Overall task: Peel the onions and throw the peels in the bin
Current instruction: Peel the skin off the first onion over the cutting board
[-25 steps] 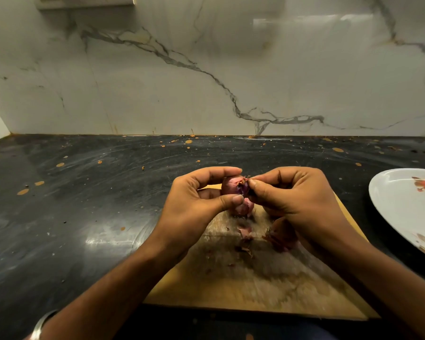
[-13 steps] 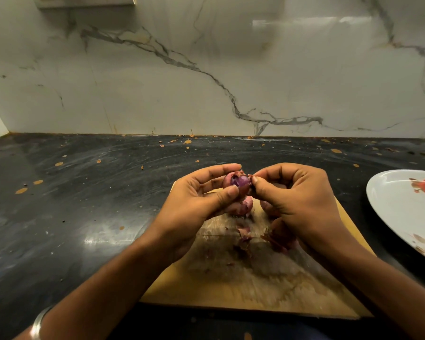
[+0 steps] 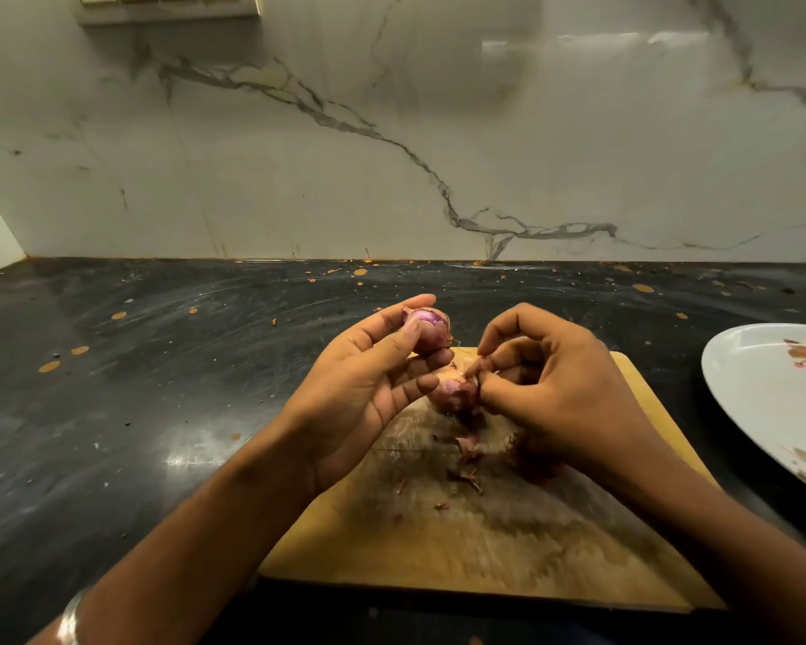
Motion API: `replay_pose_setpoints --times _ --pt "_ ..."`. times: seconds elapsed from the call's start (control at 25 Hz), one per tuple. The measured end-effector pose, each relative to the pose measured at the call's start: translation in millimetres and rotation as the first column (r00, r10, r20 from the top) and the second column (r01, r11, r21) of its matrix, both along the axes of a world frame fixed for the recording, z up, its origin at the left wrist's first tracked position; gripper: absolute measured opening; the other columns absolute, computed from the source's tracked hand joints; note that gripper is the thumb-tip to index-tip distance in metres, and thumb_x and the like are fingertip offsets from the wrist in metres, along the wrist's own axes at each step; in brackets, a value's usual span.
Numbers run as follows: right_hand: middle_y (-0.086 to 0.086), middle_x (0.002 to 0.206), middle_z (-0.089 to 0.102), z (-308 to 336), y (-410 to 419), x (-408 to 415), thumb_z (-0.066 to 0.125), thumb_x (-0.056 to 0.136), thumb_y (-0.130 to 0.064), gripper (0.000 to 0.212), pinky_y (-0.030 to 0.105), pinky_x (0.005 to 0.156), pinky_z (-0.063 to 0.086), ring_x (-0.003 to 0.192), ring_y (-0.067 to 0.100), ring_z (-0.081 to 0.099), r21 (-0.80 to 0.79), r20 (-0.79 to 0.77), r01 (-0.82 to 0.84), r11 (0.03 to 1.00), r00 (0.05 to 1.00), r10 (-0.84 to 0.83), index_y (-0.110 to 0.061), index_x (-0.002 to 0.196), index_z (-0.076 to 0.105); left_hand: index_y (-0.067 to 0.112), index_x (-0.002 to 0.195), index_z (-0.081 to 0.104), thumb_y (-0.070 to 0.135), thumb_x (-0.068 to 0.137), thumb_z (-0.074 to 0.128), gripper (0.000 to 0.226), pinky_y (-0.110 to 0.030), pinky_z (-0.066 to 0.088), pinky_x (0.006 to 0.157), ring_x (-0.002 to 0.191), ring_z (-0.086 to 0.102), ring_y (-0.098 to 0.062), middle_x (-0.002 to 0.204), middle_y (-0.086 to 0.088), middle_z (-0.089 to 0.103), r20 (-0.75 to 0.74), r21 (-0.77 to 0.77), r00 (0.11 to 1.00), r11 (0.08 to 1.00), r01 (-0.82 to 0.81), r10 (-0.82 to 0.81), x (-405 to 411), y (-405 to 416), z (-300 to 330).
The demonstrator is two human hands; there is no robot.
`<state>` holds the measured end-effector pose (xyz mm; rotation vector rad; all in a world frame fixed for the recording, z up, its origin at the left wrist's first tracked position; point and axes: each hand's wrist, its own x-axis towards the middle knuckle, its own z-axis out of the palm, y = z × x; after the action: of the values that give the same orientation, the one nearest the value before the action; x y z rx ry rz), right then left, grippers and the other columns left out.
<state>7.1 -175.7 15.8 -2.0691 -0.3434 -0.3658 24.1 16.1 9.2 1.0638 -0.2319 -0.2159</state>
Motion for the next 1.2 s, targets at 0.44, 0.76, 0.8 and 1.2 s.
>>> replay_pose_setpoints --times 0.44,0.76,0.8,1.2 --pt "-0.006 0.081 0.076 5 -2 -2 0.076 0.084 -0.019 0.013 0.02 0.063 0.055 0.074 0.007 0.073 0.206 0.042 -0.039 0.978 0.999 0.031 -0.021 0.097 0.077 0.008 0.125 0.063 0.013 0.086 0.062 0.039 -0.023 0.06 0.072 0.083 0.071 -0.018 0.107 -0.016 0.073 0.071 0.12 0.997 0.993 0.006 -0.015 -3 -2 -5" --pt "-0.011 0.064 0.073 1 -3 1 0.077 0.084 -0.017 0.006 0.011 0.051 0.047 0.057 0.0 0.066 0.184 0.053 -0.06 0.981 0.997 0.051 -0.018 0.088 0.081 0.008 0.119 0.064 0.012 0.082 0.066 0.038 -0.023 0.059 0.07 0.078 0.073 -0.019 0.094 -0.015 0.075 0.183 0.23 0.983 0.972 -0.057 0.014 -9 -8 -4" --pt "-0.014 0.06 0.07 0 -3 1 0.077 0.084 -0.015 0.006 0.01 0.049 0.045 0.053 -0.001 0.063 0.176 0.061 -0.059 0.983 0.997 0.049 -0.016 0.088 0.081 0.007 0.118 0.064 0.011 0.081 0.066 0.037 -0.023 0.059 0.07 0.077 0.073 -0.02 0.094 -0.015 0.075 0.202 0.241 0.979 0.968 -0.074 0.025 -10 -9 -5" --pt "-0.01 0.057 0.066 -6 4 3 0.074 0.084 -0.01 0.008 0.012 0.049 0.044 0.048 0.003 0.06 0.11 0.183 0.064 0.992 0.98 -0.084 -0.015 0.08 0.077 0.011 0.124 0.062 0.015 0.085 0.064 0.039 -0.026 0.06 0.075 0.087 0.072 -0.024 0.103 -0.019 0.074 0.201 0.274 0.98 0.96 -0.058 0.002 -12 -11 -6"
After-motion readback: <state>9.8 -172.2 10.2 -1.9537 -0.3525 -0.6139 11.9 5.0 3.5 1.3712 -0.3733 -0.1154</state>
